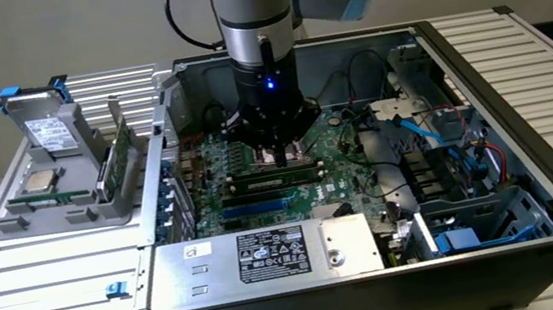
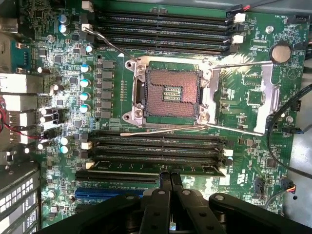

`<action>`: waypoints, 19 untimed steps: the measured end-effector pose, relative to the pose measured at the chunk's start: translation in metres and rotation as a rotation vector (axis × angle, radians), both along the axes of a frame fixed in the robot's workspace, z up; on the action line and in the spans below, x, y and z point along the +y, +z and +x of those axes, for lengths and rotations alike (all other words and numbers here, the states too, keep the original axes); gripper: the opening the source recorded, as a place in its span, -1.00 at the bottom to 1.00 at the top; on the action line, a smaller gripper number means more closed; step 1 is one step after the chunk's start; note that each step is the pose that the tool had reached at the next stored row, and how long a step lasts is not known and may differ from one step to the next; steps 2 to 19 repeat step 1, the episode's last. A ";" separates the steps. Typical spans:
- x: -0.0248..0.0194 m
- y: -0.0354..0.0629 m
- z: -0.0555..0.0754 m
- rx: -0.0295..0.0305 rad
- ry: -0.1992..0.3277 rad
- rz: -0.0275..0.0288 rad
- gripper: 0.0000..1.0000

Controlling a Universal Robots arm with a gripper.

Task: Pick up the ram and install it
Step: 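Press down the ram until it locks into place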

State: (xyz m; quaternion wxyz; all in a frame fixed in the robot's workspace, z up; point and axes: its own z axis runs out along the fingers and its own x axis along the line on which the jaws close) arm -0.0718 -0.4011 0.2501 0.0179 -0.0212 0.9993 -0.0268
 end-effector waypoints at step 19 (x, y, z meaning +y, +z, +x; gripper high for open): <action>0.0000 0.0000 0.000 0.0000 0.000 0.0000 -0.79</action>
